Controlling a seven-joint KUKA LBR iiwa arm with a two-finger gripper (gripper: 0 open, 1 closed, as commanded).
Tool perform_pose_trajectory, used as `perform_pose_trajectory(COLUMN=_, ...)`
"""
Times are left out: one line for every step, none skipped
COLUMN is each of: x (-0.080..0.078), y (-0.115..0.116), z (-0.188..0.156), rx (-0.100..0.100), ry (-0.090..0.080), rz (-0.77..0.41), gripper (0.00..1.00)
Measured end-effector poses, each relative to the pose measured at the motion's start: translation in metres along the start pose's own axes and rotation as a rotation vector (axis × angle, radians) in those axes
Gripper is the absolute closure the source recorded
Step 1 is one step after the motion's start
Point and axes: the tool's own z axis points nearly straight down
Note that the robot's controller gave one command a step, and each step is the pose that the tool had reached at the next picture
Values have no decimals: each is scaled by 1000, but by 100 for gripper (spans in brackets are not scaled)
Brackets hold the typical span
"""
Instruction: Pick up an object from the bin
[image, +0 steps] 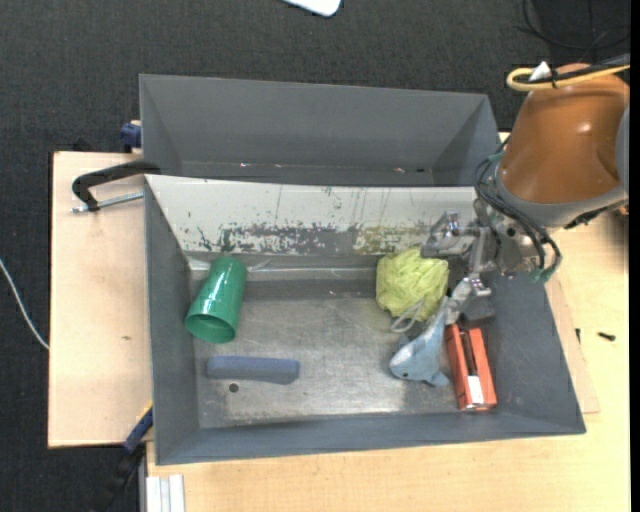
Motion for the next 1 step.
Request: perform_pose_trajectory(x=0, y=-3, z=-16, rx=0, ry=0, rz=-3, gripper=0)
